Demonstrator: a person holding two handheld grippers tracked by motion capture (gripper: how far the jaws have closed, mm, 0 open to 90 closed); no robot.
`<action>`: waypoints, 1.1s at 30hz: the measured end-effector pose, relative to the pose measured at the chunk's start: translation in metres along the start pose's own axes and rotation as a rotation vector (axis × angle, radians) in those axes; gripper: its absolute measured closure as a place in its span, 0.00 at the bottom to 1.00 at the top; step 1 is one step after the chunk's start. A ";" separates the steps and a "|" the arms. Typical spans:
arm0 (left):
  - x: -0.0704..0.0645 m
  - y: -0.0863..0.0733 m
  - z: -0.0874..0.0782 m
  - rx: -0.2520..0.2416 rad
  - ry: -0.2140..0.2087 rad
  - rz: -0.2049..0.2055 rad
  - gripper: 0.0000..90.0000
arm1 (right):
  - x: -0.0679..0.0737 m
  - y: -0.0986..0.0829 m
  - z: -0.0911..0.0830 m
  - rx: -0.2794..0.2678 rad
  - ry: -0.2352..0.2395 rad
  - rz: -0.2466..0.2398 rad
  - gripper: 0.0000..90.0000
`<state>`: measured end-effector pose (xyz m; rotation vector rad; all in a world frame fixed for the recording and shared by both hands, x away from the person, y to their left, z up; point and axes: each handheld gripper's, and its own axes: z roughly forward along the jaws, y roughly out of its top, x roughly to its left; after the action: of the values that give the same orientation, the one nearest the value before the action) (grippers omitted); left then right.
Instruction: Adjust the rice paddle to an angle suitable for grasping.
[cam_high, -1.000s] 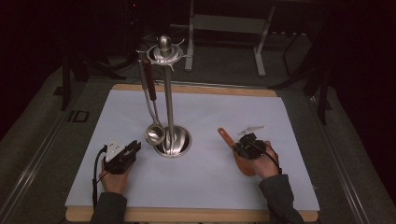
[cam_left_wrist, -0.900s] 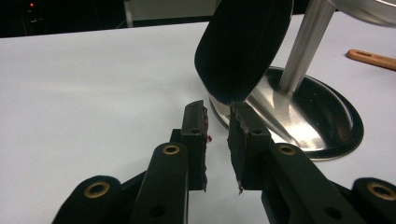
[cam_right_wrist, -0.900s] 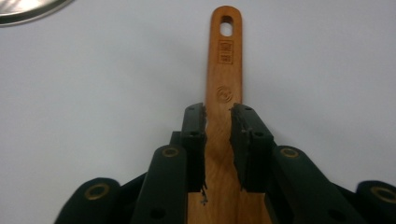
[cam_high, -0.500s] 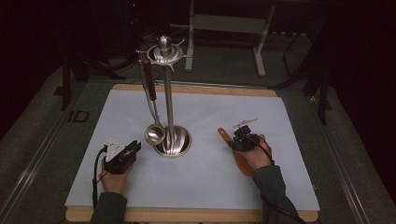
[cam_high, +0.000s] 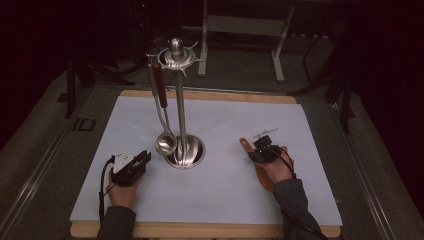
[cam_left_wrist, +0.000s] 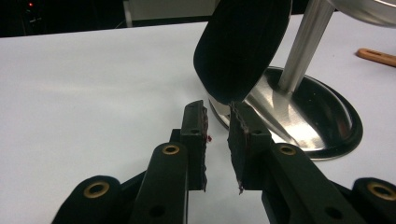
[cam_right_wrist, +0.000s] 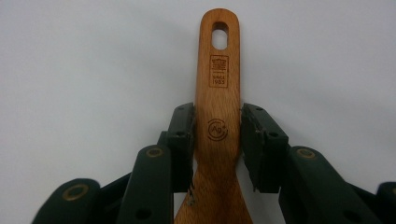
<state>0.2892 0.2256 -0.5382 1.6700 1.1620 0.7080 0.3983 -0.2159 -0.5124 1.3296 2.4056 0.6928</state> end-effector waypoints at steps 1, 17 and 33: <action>0.000 0.000 0.000 0.000 0.000 0.000 0.85 | 0.000 0.000 0.000 0.000 0.000 0.000 0.73; -0.001 0.000 0.000 0.001 0.003 0.001 0.85 | -0.012 -0.049 -0.038 0.076 0.020 -0.031 0.73; 0.000 0.000 0.000 0.002 0.001 -0.001 0.85 | -0.019 -0.033 -0.037 0.242 0.041 -0.093 0.71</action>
<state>0.2895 0.2255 -0.5383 1.6709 1.1638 0.7073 0.3677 -0.2568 -0.4985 1.2911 2.6322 0.4185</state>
